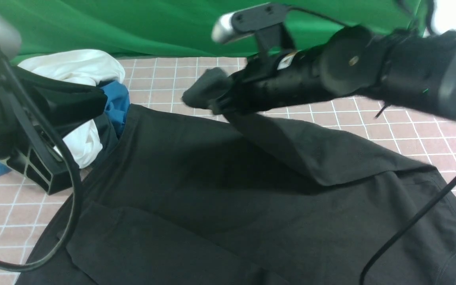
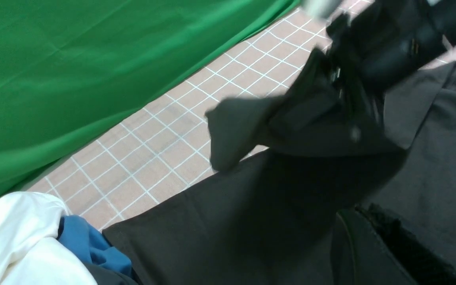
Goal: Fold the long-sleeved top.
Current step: Use the right arm to drag and drop the cuff onto the cuffclosest to the right arm
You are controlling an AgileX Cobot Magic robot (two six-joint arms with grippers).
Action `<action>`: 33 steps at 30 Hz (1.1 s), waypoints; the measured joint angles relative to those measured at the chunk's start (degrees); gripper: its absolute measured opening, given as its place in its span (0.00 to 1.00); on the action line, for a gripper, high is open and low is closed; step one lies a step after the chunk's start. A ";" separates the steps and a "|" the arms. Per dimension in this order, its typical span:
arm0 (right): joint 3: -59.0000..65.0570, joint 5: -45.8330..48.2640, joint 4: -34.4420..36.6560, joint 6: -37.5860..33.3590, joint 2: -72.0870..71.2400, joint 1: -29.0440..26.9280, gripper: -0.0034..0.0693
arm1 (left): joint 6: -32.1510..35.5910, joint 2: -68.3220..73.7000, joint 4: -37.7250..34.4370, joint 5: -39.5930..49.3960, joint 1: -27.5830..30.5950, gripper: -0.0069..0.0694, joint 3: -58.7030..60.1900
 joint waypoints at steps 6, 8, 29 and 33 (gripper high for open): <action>0.00 -3.41 0.00 -1.63 2.77 4.19 0.11 | 0.00 0.00 0.00 0.01 0.00 0.11 0.00; 0.00 -3.93 0.00 -1.79 3.95 5.14 0.11 | 0.00 0.00 0.00 0.01 0.00 0.11 0.00; 0.00 6.80 -0.43 -3.15 1.44 15.23 0.77 | 0.00 0.00 0.00 0.04 0.00 0.11 0.00; 0.00 11.71 -5.64 -1.40 -4.03 14.04 0.49 | 0.00 0.00 0.00 2.03 0.00 0.11 0.00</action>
